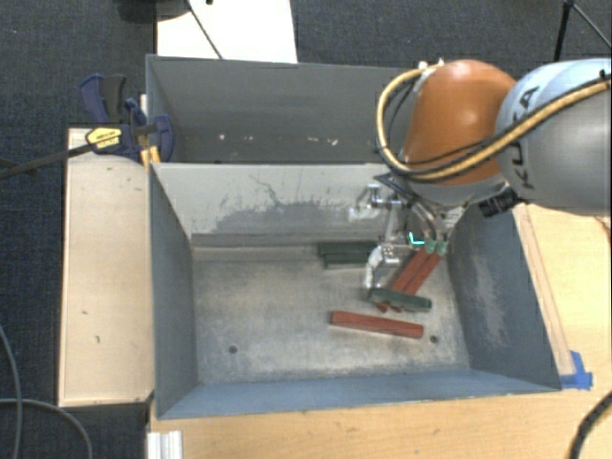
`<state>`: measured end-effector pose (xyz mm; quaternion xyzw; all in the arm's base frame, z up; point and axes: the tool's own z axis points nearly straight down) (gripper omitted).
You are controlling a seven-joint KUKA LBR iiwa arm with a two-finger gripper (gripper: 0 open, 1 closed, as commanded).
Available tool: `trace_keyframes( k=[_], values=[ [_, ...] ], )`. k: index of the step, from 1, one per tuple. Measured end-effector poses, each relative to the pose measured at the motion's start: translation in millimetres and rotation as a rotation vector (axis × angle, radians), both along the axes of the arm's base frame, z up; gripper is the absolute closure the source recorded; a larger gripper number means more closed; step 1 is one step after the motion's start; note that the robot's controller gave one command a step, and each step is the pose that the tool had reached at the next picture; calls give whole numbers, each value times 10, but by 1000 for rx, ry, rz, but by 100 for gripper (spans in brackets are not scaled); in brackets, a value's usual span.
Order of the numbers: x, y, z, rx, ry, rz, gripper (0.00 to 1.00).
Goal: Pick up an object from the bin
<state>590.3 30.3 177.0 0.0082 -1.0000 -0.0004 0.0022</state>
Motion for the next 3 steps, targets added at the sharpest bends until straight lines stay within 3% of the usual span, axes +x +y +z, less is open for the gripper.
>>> trace_keyframes(
  k=[1, 2, 3],
  values=[
    [6, 0, 20, 0, -3, 0, 0],
    [-107, -111, -141, 1, -14, 106, 0],
    [-251, -225, -654, 0, -9, 221, 0]
  ],
)
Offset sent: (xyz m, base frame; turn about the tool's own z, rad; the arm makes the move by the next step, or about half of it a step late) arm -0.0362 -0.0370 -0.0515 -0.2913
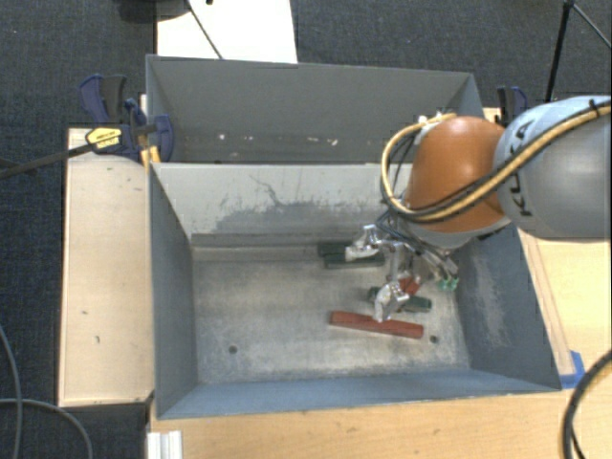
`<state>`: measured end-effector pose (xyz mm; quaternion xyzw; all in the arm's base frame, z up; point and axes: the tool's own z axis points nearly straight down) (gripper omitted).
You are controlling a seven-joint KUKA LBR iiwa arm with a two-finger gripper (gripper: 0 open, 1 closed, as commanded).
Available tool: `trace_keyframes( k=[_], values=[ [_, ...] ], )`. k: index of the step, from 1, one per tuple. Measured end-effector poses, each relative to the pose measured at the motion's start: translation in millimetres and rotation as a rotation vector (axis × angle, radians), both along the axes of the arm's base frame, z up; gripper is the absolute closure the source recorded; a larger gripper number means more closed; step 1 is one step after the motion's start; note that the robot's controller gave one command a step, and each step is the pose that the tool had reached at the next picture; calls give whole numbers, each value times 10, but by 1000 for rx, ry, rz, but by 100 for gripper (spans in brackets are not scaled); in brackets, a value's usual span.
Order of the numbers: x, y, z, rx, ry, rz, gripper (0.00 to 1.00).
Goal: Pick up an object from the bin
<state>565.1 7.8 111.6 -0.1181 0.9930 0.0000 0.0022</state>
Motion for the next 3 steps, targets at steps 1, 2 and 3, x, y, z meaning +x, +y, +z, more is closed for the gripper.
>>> trace_keyframes(
  k=[1, 2, 3],
  values=[
    [-136, 28, -153, 1, 7, -116, 0],
    [-487, -144, -361, 5, -10, -128, 100],
    [-487, -144, -361, 5, -10, -128, 100]
  ],
)
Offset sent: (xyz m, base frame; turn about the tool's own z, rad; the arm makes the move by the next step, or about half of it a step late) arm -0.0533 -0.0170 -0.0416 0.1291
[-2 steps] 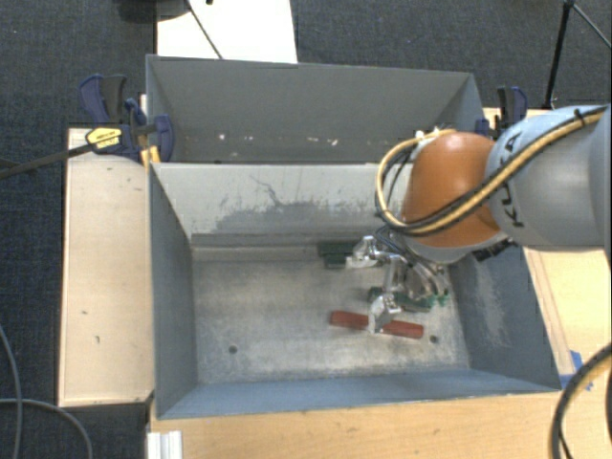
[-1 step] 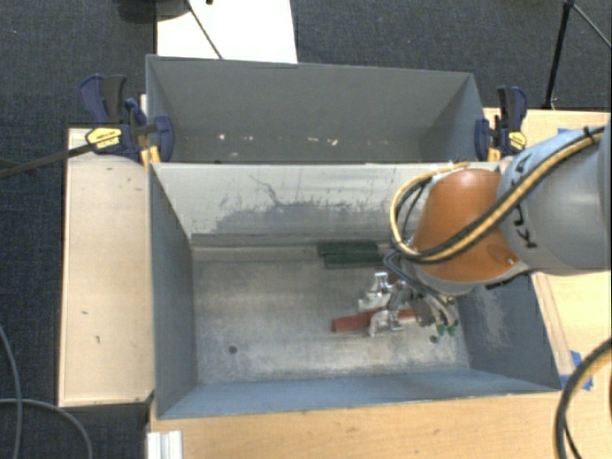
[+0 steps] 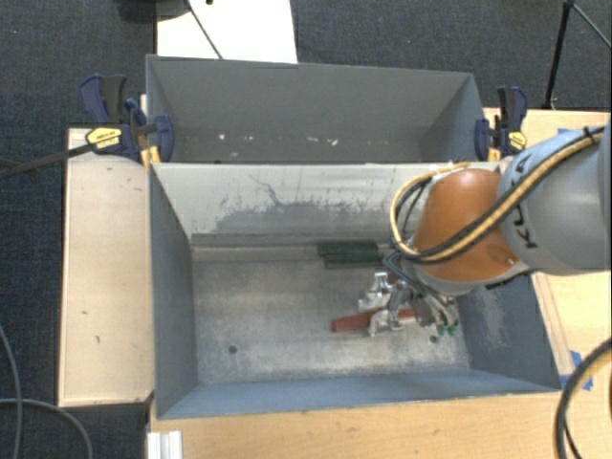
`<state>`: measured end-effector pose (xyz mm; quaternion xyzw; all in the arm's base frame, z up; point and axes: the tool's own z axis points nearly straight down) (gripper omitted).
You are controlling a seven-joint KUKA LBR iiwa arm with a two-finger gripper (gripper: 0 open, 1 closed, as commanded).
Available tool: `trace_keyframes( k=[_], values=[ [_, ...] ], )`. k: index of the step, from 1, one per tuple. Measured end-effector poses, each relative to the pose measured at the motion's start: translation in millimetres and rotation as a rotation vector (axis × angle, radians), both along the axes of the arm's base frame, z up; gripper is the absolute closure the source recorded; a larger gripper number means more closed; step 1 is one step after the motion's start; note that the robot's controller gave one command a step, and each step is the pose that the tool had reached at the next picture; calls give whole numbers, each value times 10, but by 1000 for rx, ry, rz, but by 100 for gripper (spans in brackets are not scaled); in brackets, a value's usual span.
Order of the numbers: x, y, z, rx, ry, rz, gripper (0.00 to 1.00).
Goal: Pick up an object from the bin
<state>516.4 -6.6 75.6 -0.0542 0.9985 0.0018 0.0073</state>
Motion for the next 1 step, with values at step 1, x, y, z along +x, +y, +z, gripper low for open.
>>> trace_keyframes(
  k=[1],
  values=[
    [20, 205, 1967, -4, 15, 49, 100]
  ],
)
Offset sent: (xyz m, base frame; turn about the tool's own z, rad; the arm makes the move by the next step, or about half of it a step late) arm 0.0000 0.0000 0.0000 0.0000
